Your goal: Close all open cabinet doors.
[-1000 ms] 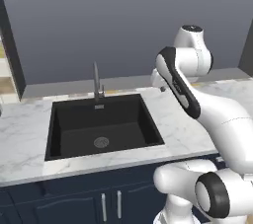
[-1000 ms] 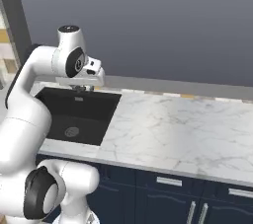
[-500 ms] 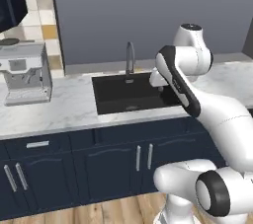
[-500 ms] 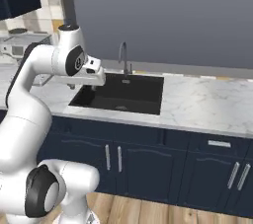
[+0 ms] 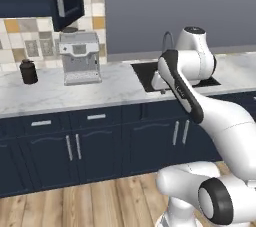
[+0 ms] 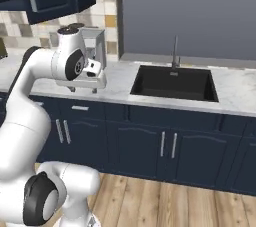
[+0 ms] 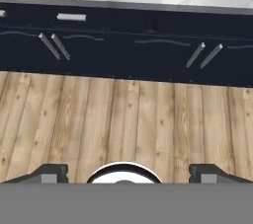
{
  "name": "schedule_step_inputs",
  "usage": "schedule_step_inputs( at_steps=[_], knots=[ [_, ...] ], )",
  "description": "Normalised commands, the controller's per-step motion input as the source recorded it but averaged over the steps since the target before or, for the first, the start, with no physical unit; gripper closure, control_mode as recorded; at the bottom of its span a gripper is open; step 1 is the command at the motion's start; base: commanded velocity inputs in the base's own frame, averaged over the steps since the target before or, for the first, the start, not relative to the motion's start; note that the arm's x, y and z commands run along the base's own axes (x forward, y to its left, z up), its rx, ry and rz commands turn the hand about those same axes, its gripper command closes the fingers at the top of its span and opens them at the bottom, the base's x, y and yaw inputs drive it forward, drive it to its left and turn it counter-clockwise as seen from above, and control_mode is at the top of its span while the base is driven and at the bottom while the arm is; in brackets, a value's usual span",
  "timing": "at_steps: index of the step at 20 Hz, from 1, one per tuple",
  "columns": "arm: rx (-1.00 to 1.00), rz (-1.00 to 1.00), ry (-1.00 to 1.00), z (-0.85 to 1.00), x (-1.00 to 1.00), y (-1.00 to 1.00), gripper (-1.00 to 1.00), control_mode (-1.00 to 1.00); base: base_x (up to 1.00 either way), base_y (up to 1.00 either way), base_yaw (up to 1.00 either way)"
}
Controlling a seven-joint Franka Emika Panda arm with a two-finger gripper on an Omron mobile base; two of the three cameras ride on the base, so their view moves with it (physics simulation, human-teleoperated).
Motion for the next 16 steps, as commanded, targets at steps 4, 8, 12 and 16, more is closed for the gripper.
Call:
schedule_step_inputs(
  at_steps=[4,8,12,16],
  knots=[
    [0.00,0.00,0.00,0.00,0.00,0.00,-1.00,1.00,-0.07,0.92,0.00],
    [0.00,0.00,0.00,0.00,0.00,0.00,-1.00,1.00,0.22,0.76,0.00],
    [0.00,0.00,0.00,0.00,0.00,0.00,-1.00,1.00,0.32,0.75,0.00],
    [0.00,0.00,0.00,0.00,0.00,0.00,-1.00,1.00,0.44,0.77,0.00]
  ],
)
